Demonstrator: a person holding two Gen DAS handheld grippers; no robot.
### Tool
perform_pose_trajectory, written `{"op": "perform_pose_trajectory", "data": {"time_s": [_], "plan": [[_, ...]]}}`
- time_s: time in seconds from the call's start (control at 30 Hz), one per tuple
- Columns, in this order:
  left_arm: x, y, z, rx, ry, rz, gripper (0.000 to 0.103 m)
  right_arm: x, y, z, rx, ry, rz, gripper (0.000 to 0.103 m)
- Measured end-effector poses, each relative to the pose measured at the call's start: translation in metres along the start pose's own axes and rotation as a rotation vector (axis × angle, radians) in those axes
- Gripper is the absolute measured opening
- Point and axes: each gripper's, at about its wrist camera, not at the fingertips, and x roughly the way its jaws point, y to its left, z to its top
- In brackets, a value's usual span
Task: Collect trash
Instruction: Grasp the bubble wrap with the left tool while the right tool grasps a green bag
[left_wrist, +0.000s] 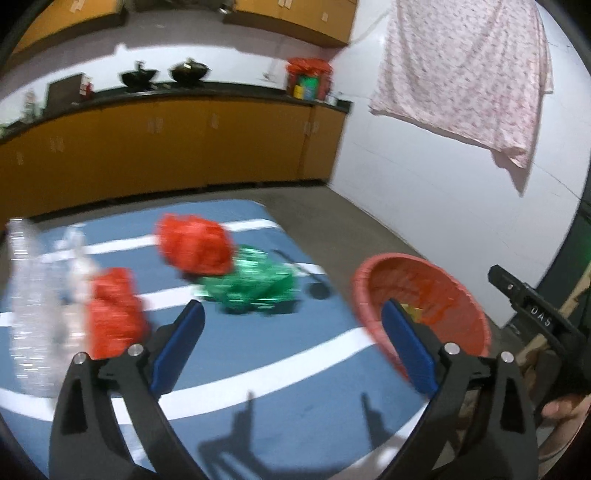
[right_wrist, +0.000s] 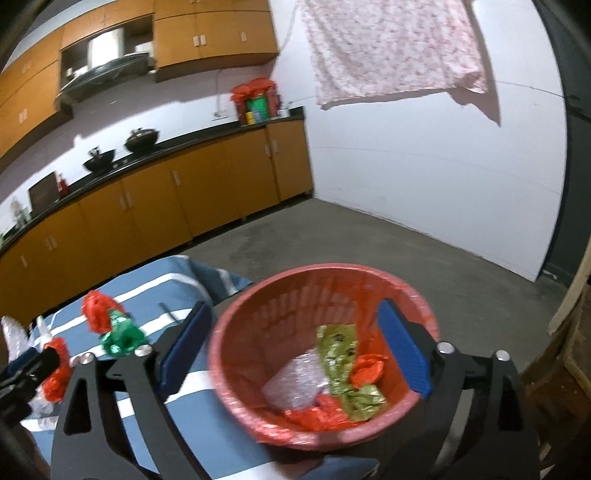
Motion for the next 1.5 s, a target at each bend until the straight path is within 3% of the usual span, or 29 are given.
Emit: {"op": "perform_pose_trajectory", "data": {"time_s": [0.27, 0.33, 0.43, 0.73, 0.87, 0.9, 1.17, 1.27, 1.5], "plan": [[-0.058, 0.096, -0.004, -0.052, -0.082, 0.277, 0.099, 0.001, 0.064, -0.013, -0.084, 0.046, 0.119, 0.098], [-0.060, 0.122, -0.003, -0.074, -0.069, 0.352, 0.099, 0.001, 0.080, -0.016, -0.106, 0.057, 0.145, 0.098], [-0.053, 0.150, -0.003, -0.108, -0.028, 0.406, 0.099, 0.003, 0.104, -0.021, -0.147, 0.076, 0.183, 0.098], [-0.015, 0.214, -0.009, -0.233, 0.119, 0.379, 0.099, 0.015, 0.142, -0.029, -0.219, 0.109, 0.218, 0.098], [-0.011, 0.227, -0.016, -0.261, 0.129, 0.337, 0.098, 0.027, 0.150, -0.030, -0.204, 0.124, 0.223, 0.098], [-0.010, 0.229, -0.016, -0.262, 0.124, 0.327, 0.096, 0.029, 0.151, -0.030, -0.201, 0.128, 0.224, 0.098], [-0.004, 0.234, -0.025, -0.246, 0.139, 0.254, 0.033, 0.044, 0.168, -0.037, -0.218, 0.149, 0.238, 0.098], [-0.009, 0.237, -0.026, -0.244, 0.120, 0.252, 0.025, 0.049, 0.174, -0.039, -0.224, 0.157, 0.244, 0.097], [-0.032, 0.254, -0.024, -0.292, 0.055, 0.288, 0.022, 0.070, 0.184, -0.043, -0.244, 0.176, 0.235, 0.089]]}}
